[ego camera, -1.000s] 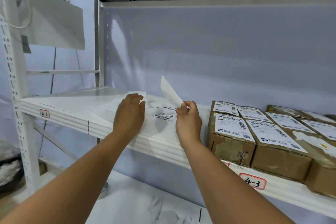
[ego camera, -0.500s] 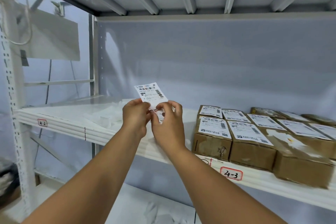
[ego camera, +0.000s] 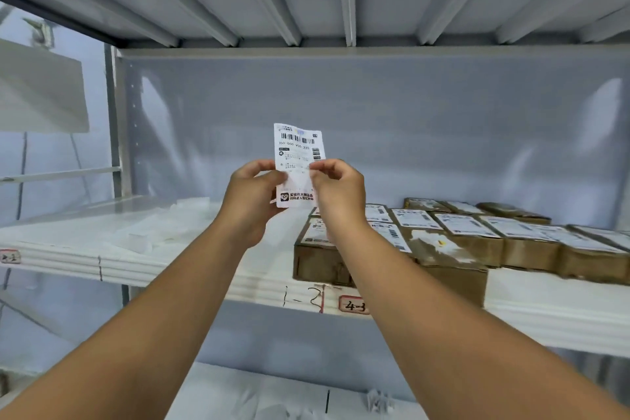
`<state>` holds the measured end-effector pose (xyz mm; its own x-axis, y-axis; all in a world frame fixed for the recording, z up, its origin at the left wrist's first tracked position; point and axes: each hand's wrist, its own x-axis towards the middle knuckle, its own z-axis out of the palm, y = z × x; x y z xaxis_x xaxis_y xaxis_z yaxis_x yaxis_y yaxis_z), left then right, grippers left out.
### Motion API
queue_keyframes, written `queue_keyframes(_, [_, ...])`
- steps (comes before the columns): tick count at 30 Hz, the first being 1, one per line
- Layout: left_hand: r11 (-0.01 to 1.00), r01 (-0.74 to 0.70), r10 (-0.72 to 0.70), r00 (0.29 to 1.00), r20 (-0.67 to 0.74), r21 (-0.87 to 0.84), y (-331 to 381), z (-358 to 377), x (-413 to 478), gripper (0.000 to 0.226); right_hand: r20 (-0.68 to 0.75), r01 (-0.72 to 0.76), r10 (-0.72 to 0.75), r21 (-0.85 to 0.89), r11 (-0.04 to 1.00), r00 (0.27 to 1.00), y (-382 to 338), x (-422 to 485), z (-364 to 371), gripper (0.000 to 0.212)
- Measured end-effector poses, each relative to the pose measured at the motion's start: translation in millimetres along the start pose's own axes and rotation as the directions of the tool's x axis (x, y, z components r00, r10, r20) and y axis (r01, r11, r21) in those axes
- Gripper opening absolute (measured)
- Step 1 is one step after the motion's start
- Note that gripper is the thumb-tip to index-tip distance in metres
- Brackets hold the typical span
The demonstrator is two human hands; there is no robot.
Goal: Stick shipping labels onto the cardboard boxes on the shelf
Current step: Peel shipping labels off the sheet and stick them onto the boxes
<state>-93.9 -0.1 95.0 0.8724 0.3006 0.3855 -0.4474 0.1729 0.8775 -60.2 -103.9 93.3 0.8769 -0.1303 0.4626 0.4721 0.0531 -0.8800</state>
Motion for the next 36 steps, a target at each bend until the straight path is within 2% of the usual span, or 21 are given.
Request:
queue_keyframes(5, [0.993, 0.0, -0.009, 0.997, 0.08, 0.116, -10.9, 49.0, -10.8, 0.014, -0.088, 0.035, -0.044, -0.101, 0.994, 0.995, -4.1, 9.1, -60.2, 0.023])
queue_keyframes(9, [0.923, -0.126, 0.104, 0.991, 0.08, 0.364, -24.2, 90.8, -17.6, 0.013, -0.158, 0.035, -0.059, -0.151, 0.988, 0.986, -2.4, 15.0, -103.8, 0.023])
queue_keyframes(12, [0.876, -0.15, 0.109, 0.987, 0.115, 0.459, -35.4, 115.3, -22.8, 0.033, -0.267, -0.007, -0.036, -0.157, 0.988, 0.963, -2.1, 21.1, -138.9, 0.022])
queue_keyframes(13, [0.822, -0.184, 0.115, 0.981, 0.158, 0.539, -40.6, 118.8, -22.6, 0.037, -0.295, -0.028, -0.019, -0.155, 0.988, 0.955, -1.5, 23.4, -150.5, 0.024])
queue_keyframes(15, [0.64, -0.315, 0.099, 0.938, 0.332, 0.701, -52.9, 121.8, -24.7, 0.044, -0.317, -0.092, 0.033, -0.175, 0.98, 0.948, 4.2, 28.3, -172.5, 0.027])
queue_keyframes(17, [0.505, -0.425, 0.016, 0.875, 0.485, 0.751, -66.2, 123.9, -28.7, 0.055, -0.306, -0.167, 0.095, -0.218, 0.962, 0.947, 12.1, 29.0, -189.4, 0.027])
queue_keyframes(20, [0.283, -0.534, -0.093, 0.811, 0.577, 0.797, -78.2, 127.0, -35.8, 0.08, -0.283, -0.219, 0.127, -0.321, 0.921, 0.951, 26.3, 30.6, -205.1, 0.023])
queue_keyframes(22, [0.177, -0.554, -0.119, 0.808, 0.576, 0.813, -83.1, 126.8, -36.5, 0.096, -0.252, -0.238, 0.144, -0.396, 0.887, 0.957, 30.0, 28.7, -209.0, 0.02])
queue_keyframes(26, [0.179, -0.54, -0.115, 0.819, 0.562, 0.823, -87.8, 124.8, -35.0, 0.116, -0.231, -0.255, 0.166, -0.442, 0.86, 0.959, 30.9, 29.0, -212.4, 0.015])
queue_keyframes(30, [0.202, -0.524, -0.108, 0.828, 0.55, 0.828, -88.5, 125.5, -36.4, 0.121, -0.247, -0.251, 0.133, -0.547, 0.799, 0.96, 27.8, 29.4, -211.8, 0.01])
queue_keyframes(36, [0.192, -0.534, -0.103, 0.823, 0.558, 0.823, -92.0, 123.9, -35.9, 0.119, -0.233, -0.245, 0.112, -0.689, 0.682, 0.966, 24.4, 31.3, -204.4, 0.017])
